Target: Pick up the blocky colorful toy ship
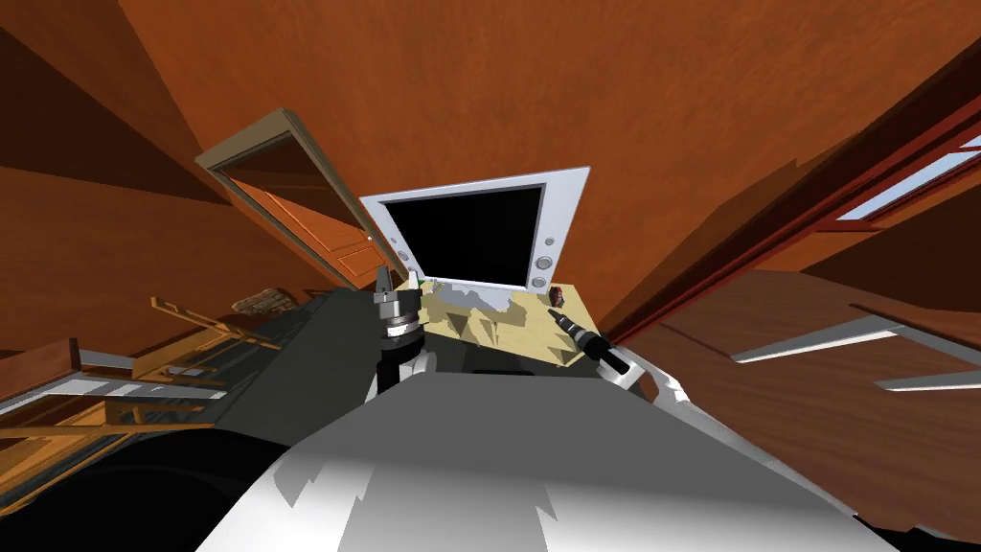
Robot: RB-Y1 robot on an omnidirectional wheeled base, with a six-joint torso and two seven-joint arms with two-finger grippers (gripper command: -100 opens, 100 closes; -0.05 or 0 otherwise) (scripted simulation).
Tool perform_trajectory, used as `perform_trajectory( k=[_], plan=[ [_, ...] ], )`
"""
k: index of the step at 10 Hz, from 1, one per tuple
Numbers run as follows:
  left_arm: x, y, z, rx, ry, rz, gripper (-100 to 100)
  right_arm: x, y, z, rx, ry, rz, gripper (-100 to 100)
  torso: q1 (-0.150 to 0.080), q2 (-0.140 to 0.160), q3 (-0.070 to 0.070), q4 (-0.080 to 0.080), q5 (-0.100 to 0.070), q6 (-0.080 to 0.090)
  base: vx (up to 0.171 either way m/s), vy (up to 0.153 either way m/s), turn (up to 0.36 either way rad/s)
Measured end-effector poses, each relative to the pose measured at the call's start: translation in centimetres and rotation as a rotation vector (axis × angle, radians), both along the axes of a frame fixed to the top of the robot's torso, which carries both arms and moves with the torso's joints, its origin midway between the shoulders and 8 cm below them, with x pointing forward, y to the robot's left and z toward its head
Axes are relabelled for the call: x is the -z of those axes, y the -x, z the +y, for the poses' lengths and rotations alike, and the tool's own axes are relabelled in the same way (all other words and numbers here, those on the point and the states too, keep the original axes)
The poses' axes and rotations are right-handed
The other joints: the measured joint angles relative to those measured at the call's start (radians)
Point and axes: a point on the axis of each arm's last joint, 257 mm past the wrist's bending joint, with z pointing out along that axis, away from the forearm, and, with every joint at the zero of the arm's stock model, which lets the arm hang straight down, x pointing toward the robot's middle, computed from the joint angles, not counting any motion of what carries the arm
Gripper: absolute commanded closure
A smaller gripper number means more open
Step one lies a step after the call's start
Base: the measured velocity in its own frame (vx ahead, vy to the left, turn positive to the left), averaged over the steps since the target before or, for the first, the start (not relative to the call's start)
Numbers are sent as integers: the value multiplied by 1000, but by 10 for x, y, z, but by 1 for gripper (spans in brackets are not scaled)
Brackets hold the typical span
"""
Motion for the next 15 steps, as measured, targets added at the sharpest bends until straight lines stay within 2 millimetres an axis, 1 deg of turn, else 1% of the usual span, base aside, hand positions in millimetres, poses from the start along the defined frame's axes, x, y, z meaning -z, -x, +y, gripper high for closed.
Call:
perform_trajectory(
  k=[1,3,5,6,7,8,9,10,11,12,13,14,15],
  plan=[
    [0,0,0,0,0,0,0,7,0,-5,2,20,18,-100,-1,-1,0,0,0,1,-22,43,177],
    [0,0,0,0,0,0,0,25,5,-24,9,72,64,-100,-1,-1,-1,0,0,1,-21,42,134],
    [0,0,0,0,0,0,0,45,15,-46,20,124,112,-100,-1,-1,-1,0,0,1,-21,35,170],
    [0,0,0,0,0,0,0,55,20,-62,26,157,141,-100,-1,-1,-1,0,0,0,-20,44,314],
    [0,0,0,0,0,0,0,66,28,-83,35,199,178,-100,-1,-1,-1,0,0,0,-15,55,263],
    [0,0,0,0,0,0,0,77,40,-102,43,242,217,-100,0,-1,-1,0,0,0,-15,36,81],
    [0,0,0,0,0,0,0,85,43,-116,56,269,242,-100,-1,-1,-1,0,0,1,-17,35,185],
    [0,0,0,0,0,0,0,91,51,-135,68,304,273,-100,-1,-1,-1,0,0,0,-9,16,112],
    [0,0,0,0,0,0,0,98,58,-143,77,320,292,-100,-2,-1,-1,0,-1,1,-7,17,179],
    [0,0,0,0,0,0,0,108,66,-155,86,350,319,-100,-2,-2,-1,0,-1,0,-2,30,302],
    [0,0,0,0,0,0,0,117,81,-181,100,391,356,-100,-2,-2,-1,0,0,0,-2,31,278],
    [0,0,0,0,0,0,0,122,93,-204,113,432,392,-100,-2,-2,-1,0,0,0,7,23,298],
    [0,0,0,0,0,0,0,135,104,-225,133,472,431,-100,-2,-3,-2,-1,-1,0,12,9,91]
  ],
)
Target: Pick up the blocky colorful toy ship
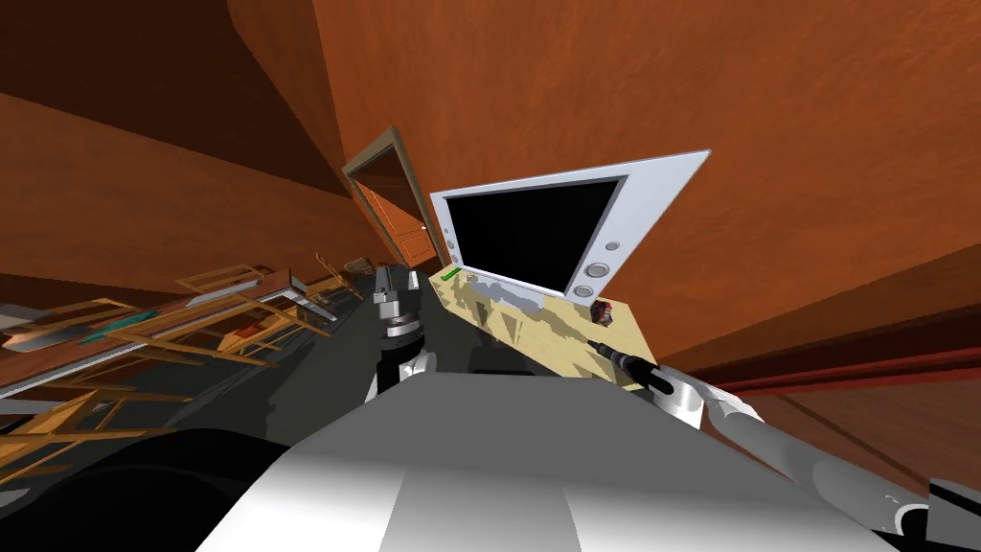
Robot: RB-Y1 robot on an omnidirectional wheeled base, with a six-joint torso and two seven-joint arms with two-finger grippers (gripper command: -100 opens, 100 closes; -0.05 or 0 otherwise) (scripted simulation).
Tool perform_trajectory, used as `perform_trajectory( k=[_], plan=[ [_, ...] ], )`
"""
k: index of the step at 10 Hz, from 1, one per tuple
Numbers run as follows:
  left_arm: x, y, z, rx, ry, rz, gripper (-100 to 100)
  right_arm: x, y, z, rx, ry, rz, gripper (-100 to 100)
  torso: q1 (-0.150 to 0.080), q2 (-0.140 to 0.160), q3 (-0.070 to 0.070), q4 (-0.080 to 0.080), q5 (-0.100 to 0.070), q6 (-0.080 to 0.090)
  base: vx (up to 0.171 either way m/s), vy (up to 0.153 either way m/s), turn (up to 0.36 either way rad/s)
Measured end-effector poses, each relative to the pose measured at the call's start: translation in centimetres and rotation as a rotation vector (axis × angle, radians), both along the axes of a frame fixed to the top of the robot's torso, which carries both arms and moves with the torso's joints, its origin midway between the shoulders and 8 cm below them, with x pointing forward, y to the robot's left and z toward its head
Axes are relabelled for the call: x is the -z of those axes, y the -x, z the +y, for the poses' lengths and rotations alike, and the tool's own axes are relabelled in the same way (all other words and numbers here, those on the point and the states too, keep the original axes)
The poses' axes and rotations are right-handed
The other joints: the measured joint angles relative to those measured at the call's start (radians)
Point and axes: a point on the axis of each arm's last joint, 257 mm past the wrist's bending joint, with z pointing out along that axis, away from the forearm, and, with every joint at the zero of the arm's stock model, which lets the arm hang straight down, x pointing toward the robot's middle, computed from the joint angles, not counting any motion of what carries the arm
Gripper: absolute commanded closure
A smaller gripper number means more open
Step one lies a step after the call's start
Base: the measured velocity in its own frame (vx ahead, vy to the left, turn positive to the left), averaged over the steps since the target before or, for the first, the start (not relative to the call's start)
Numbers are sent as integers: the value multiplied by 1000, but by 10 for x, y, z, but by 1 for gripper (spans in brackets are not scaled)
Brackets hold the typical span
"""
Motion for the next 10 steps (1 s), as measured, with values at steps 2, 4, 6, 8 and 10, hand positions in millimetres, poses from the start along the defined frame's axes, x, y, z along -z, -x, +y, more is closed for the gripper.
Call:
perform_trajectory(
  k=[2,4,6,8,10],
  plan=[
    [0,0,0,0,0,0,0,-3,10,-12,7,26,21,-100,-1,1,0,0,0,1,12,5,167],
    [0,0,0,0,0,0,0,4,41,-49,36,103,91,-100,-1,-1,-1,0,0,0,31,-5,222],
    [0,0,0,0,0,0,0,1,57,-76,55,148,126,-100,-2,-1,0,0,0,1,21,-11,102],
    [0,0,0,0,0,0,0,2,65,-96,69,180,151,-100,-3,-1,-1,0,0,0,54,-33,281],
    [0,0,0,0,0,0,0,-2,86,-123,90,232,191,-100,-5,-5,-3,-1,-1,1,79,-59,120]
  ],
)
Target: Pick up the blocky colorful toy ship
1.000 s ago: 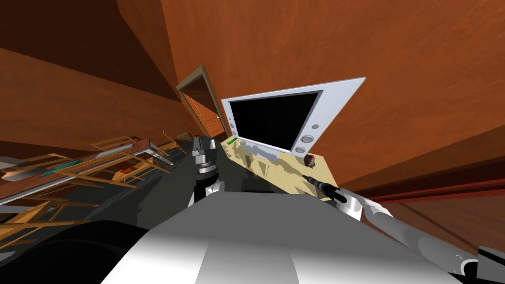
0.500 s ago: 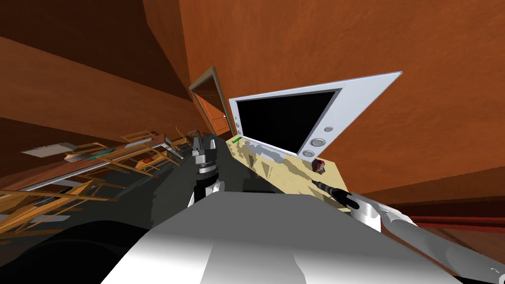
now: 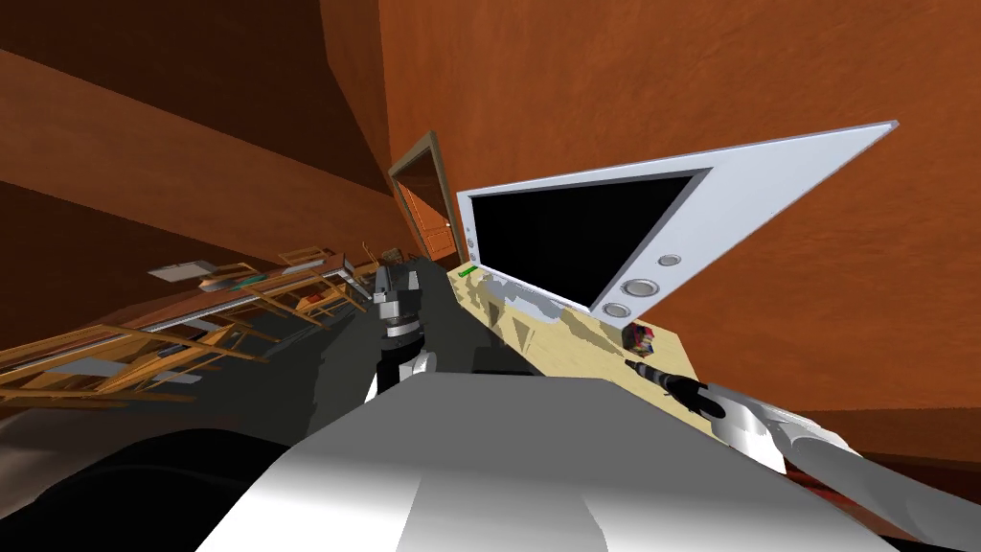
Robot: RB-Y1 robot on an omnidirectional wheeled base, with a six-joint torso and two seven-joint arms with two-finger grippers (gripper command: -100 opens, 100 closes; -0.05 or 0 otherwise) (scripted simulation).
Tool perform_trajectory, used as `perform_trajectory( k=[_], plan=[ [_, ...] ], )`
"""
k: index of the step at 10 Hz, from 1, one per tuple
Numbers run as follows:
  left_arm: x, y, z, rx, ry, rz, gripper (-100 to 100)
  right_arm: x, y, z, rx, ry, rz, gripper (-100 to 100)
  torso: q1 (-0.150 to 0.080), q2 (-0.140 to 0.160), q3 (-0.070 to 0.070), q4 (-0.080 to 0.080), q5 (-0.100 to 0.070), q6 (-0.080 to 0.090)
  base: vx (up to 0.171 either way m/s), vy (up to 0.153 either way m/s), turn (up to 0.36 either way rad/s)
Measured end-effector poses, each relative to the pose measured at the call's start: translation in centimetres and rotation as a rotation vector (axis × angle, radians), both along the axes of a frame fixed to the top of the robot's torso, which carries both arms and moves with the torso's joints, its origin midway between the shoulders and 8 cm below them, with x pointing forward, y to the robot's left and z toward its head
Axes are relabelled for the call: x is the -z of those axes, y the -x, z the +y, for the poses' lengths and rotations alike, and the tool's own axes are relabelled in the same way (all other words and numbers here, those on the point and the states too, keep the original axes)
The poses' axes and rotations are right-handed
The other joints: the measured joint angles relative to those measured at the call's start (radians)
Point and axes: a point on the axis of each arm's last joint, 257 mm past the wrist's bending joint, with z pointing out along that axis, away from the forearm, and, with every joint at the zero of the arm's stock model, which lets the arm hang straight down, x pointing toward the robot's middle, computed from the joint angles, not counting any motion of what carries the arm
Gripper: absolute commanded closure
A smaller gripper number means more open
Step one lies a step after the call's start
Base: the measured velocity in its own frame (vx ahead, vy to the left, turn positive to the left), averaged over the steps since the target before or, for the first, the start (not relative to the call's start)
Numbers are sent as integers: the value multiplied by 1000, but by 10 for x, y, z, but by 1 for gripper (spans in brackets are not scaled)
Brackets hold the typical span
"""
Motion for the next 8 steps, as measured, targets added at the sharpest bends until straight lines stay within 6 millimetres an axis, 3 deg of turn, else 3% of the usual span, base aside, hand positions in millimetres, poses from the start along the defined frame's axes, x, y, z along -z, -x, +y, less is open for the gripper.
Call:
perform_trajectory(
  k=[2,4,5,6,8],
  plan=[
    [0,0,0,0,0,0,0,-7,11,-24,11,44,21,-100,-4,-3,-2,0,0,-2,151,-145,259],
    [0,0,0,0,0,0,0,-20,7,-41,19,82,20,-100,-6,-6,-3,-1,-1,0,93,-96,62],
    [0,0,0,0,0,0,0,-22,7,-42,21,86,20,0,1,0,0,0,-1,0,0,0,0],
    [0,0,0,0,0,0,0,-21,6,-42,20,85,20,-100,4,3,2,1,1,0,-33,-42,193],
    [0,0,0,0,0,0,0,-13,14,-32,39,77,21,-100,2,6,4,2,-1,-2,-51,-60,172]
  ],
)
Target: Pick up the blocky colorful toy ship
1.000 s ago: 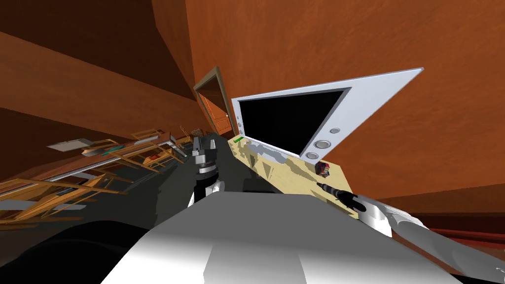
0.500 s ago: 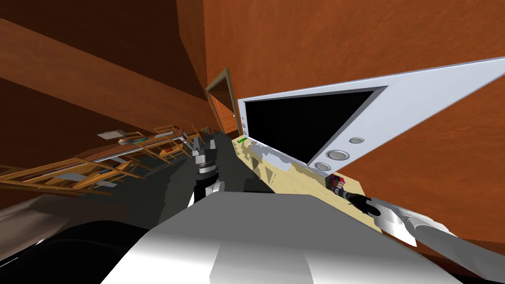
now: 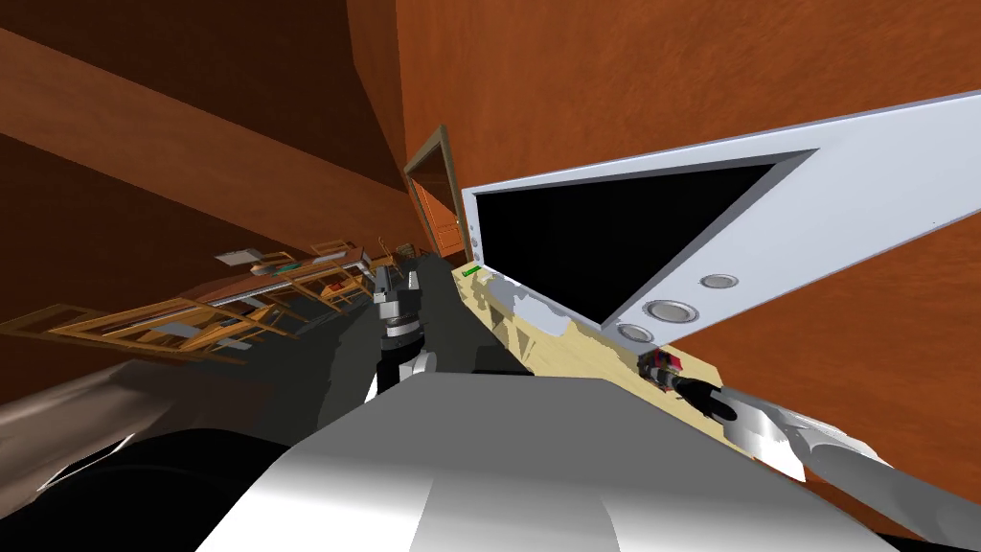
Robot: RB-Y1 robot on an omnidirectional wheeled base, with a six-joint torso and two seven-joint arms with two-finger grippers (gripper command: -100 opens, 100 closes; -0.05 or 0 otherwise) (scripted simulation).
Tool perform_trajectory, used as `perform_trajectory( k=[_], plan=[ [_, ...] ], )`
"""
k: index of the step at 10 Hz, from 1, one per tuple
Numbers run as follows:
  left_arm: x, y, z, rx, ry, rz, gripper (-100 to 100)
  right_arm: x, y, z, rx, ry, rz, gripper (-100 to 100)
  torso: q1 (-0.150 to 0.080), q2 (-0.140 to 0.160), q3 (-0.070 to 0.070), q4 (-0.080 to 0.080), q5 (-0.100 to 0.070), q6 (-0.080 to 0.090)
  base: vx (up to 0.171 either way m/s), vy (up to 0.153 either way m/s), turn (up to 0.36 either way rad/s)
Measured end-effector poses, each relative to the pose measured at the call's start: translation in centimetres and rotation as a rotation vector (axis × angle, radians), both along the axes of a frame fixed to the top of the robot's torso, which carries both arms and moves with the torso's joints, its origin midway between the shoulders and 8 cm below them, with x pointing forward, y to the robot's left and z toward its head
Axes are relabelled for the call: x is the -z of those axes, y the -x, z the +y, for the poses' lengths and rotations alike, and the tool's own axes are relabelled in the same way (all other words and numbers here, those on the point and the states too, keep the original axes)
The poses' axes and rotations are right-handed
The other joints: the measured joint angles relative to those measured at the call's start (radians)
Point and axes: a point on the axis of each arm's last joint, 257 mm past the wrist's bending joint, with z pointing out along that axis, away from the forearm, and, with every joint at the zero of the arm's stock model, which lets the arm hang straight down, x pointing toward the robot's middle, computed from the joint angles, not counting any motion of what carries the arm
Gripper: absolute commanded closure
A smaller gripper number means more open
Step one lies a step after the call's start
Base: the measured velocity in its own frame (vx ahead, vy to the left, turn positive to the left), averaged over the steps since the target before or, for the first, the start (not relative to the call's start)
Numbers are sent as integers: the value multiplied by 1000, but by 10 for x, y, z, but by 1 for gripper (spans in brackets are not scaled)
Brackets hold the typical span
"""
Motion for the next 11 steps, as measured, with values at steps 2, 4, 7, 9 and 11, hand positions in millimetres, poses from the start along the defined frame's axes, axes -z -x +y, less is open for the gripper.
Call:
perform_trajectory(
  k=[2,4,7,9,11],
  plan=[
    [0,0,0,0,0,0,0,7,8,10,22,-6,0,-100,-1,-1,0,0,-3,-2,-51,-59,159],
    [0,0,0,0,0,0,0,15,17,21,45,-15,-2,-100,-1,-3,-2,0,-5,-4,-46,-53,160],
    [0,0,0,0,0,0,0,22,33,34,90,-23,-1,-100,-2,-4,-3,-1,-8,-6,-41,-48,144],
    [0,0,0,0,0,0,0,24,39,40,121,-23,-1,-100,-4,-5,-3,-1,-10,-8,-50,-57,172],
    [0,0,0,0,0,0,0,26,50,46,151,-24,0,-100,-4,-7,-4,-1,-10,-8,-44,-49,150]
  ],
)
